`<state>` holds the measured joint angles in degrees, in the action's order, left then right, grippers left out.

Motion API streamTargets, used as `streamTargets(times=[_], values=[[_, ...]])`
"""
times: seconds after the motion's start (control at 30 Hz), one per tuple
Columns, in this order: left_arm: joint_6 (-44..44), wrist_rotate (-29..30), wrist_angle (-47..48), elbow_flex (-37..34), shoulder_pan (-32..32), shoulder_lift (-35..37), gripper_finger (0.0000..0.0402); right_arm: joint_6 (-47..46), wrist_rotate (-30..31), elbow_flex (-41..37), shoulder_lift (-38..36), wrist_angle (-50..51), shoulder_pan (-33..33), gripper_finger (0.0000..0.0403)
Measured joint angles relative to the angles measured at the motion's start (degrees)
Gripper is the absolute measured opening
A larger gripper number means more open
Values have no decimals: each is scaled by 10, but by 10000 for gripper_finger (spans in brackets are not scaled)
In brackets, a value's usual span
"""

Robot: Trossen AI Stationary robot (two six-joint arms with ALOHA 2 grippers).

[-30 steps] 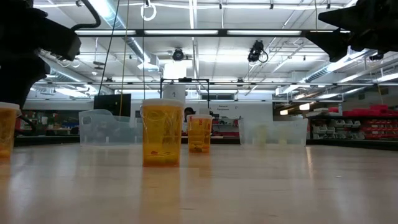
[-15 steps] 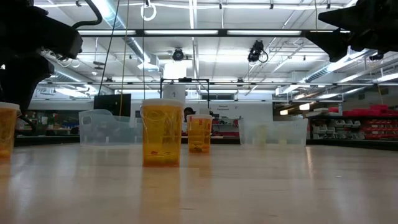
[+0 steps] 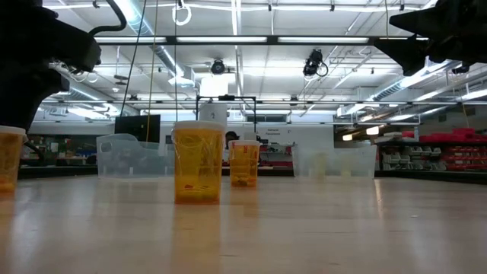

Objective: Pick and place medicine bottles into bin by pill shape (circle, oval)
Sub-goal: Put the orange pill bottle into the left transparent bin

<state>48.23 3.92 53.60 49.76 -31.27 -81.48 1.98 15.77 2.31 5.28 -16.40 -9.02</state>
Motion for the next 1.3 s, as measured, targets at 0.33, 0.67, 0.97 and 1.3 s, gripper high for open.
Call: streamTargets(times=[0.33, 0.67, 0.97, 1.3], values=[[-62, -50, 12, 7, 60, 0, 218, 0, 0, 0, 0, 0, 0, 314], [-193, -48, 55, 72, 149, 0, 219, 0, 0, 0, 0, 0, 0, 314], [-292, -47, 60, 101, 234, 0, 226, 0, 0, 0, 0, 0, 0, 314], [-371, -56, 33, 101, 305, 0, 217, 0, 0, 0, 0, 0, 0, 314]])
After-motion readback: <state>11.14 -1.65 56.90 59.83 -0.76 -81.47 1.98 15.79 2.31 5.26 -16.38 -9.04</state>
